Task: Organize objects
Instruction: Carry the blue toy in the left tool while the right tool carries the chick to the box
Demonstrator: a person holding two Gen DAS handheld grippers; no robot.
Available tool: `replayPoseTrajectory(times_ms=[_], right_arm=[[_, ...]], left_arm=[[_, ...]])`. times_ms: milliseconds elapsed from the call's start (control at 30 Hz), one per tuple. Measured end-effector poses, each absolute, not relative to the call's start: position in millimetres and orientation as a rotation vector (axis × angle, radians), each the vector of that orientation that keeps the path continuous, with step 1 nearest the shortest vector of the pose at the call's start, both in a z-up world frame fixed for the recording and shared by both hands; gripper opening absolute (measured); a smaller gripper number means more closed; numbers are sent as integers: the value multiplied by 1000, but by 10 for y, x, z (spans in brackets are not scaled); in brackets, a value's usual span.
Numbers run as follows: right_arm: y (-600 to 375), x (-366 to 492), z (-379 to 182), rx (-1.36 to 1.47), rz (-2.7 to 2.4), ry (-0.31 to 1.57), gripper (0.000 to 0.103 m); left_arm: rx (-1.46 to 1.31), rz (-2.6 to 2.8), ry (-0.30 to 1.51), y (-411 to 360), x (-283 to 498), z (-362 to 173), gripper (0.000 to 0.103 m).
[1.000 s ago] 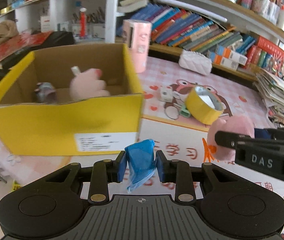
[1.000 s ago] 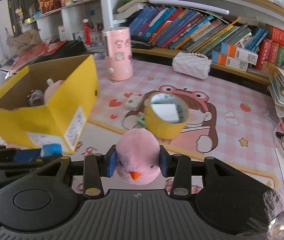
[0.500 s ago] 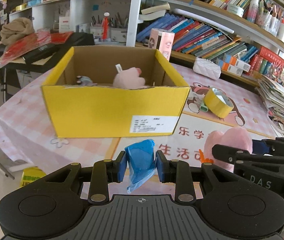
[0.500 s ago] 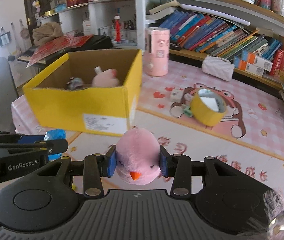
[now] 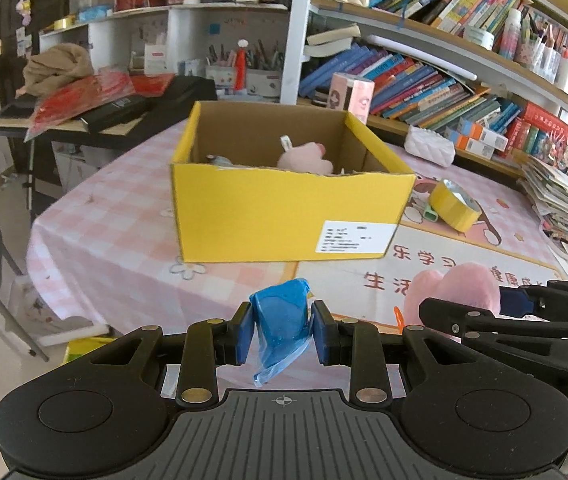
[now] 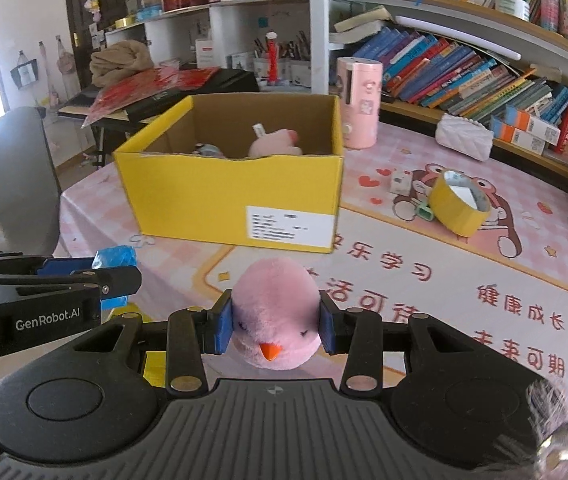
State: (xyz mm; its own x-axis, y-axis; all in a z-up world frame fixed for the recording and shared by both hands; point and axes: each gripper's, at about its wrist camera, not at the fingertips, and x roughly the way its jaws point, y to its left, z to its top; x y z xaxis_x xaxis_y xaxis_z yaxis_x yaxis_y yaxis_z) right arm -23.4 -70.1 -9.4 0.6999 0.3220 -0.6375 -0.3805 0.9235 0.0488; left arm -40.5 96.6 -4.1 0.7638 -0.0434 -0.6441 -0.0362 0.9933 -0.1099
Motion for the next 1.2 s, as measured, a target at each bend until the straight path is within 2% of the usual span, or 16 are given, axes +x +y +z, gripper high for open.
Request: replayPoseTrajectory(times_ms=[800, 1200], right_arm=[[-430, -273, 14, -98, 375, 654, 39], [-456, 9, 302, -61, 347, 581, 39]], left_arm=[[-102, -25, 625, 1194, -455, 106, 29], [-101, -44, 517, 1259, -137, 413, 28]])
